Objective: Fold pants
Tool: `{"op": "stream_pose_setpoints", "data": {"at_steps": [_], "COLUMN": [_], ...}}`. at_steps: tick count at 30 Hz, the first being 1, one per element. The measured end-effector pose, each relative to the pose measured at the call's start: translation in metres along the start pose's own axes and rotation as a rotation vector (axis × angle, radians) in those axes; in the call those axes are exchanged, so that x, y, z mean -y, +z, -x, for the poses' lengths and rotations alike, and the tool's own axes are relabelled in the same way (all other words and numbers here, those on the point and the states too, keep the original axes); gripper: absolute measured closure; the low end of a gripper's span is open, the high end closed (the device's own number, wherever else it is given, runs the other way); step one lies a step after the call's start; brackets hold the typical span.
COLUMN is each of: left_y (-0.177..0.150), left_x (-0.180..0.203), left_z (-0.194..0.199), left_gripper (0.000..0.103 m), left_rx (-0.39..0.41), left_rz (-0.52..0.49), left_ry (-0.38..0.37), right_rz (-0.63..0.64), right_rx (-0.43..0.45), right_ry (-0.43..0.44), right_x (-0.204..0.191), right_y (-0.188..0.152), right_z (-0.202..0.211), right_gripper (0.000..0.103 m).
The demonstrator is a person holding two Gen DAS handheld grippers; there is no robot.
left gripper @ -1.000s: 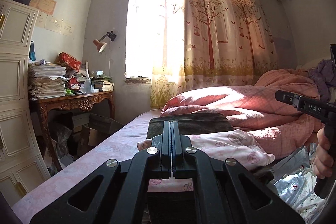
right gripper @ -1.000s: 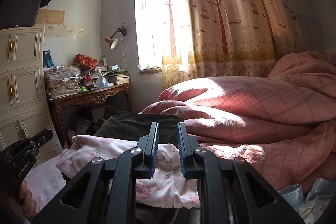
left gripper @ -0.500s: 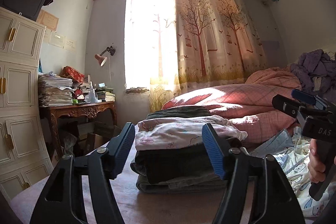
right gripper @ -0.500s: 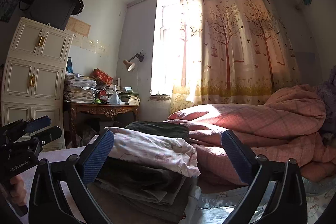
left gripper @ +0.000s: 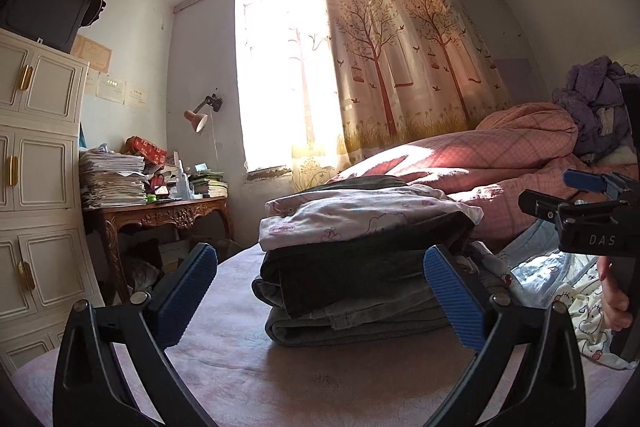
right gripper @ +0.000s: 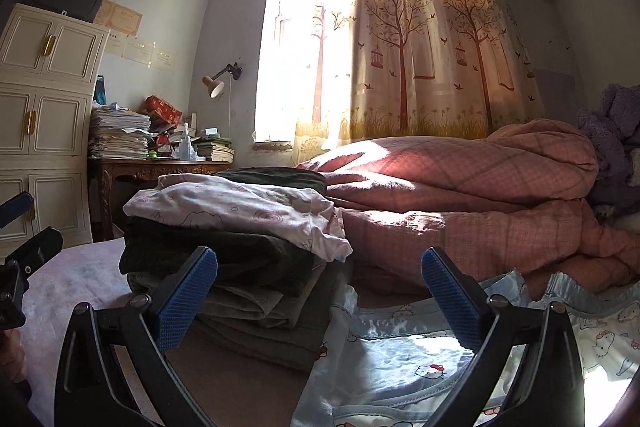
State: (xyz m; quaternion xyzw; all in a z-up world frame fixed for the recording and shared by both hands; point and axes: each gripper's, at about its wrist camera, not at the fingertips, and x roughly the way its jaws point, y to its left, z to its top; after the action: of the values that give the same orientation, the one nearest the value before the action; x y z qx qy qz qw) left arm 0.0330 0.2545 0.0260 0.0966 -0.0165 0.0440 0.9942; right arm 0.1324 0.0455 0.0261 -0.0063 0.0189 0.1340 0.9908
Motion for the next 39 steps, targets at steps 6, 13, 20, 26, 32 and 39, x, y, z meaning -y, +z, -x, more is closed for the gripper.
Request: {"op": "stream_pose_setpoints", "data": {"at_steps": [6,13,20,26,32,39], "left_y": [0.000,-0.001,0.000,0.000,0.000,-0.001], "left_x": [-0.009,-0.023,-0.027,-0.027,-0.024,-0.022], "left_z": [-0.004,-0.009,-0.012,-0.009,-0.011,-0.016], "left_gripper": [0.000,0.000,0.000,0.000,0.000,0.000], "left_rx": [-0.023,-0.048,-0.055,-0.036,-0.047,-0.071], "left_rz": [0.046,0.117,0.129,0.122,0.102,0.093], "left_ry": [0.005,0.021,0.045,0.070,0.077,0.090], "right_rz": [0.016,0.034,0.025,0.024,0.019,0.014], "right_rx": [-0.005,-0.010,-0.012,-0.009,-0.012,-0.011], "right_ry": [0.006,0.017,0.004,0.001,-0.002,-0.003], "right_x": [-0.001,-0.005,-0.004,-0.004,-0.004,-0.002], "right_y": [-0.003,0.000,0.000,0.000,0.000,0.000], "right_z": [0.000,-0.001,-0.002,-0.002,-0.001,0.000], "right_gripper": [0.001,0.001,0.001,0.001,0.001,0.001]}}
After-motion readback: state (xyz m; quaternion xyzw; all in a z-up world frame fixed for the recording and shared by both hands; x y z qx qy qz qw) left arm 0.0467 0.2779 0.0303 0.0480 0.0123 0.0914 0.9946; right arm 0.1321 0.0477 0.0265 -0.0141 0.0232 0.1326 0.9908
